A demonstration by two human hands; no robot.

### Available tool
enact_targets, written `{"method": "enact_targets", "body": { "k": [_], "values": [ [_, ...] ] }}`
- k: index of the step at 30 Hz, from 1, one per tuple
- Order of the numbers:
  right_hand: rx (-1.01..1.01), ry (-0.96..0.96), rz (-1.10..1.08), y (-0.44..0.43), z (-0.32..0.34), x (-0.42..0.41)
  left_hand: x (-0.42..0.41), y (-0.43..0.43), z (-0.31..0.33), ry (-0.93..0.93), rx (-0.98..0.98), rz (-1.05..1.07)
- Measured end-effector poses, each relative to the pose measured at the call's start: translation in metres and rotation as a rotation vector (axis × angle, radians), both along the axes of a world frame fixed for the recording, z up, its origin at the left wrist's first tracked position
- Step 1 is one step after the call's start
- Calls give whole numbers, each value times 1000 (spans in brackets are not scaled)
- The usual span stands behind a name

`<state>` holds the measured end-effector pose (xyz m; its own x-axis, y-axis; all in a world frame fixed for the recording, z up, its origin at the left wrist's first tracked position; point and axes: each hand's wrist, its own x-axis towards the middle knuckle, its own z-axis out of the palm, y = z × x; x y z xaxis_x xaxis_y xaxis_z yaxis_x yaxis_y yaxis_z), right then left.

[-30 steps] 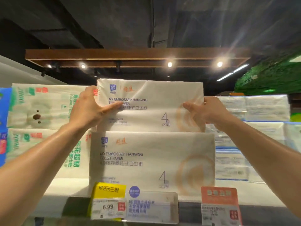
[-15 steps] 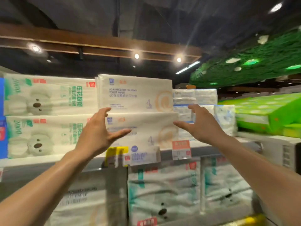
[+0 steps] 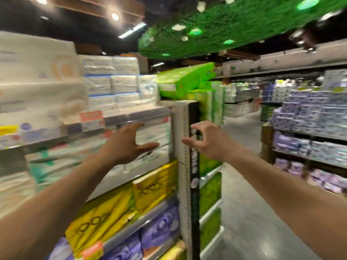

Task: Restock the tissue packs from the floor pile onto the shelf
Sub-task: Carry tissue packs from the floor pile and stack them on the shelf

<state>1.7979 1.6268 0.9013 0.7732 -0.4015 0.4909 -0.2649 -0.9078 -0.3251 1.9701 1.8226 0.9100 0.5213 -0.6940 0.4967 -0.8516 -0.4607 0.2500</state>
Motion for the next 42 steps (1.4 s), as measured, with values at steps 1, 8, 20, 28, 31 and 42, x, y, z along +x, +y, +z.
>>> {"method": "enact_targets", "body": {
  "k": [1, 8, 20, 28, 31, 42],
  "values": [
    [16, 26, -30, -21, -14, -26, -22, -30, -11, -7, 27, -27],
    [187, 162, -322, -167, -89, -209, -173, -238, -79, 99, 109, -298],
    [433, 240, -747, -363, -179, -436, -366, -523, -175, 196, 352, -709],
    [634, 125, -1037, -507, -223, -533, -464, -738, -218, 193, 475, -1006],
    [680, 52, -1175, -550, -235, -573, -513, -813, -227, 131, 527, -1137],
    [821, -146, -1515, -695, -303, -749, -716, -1031, -302, 115, 746, -1354]
  ]
}}
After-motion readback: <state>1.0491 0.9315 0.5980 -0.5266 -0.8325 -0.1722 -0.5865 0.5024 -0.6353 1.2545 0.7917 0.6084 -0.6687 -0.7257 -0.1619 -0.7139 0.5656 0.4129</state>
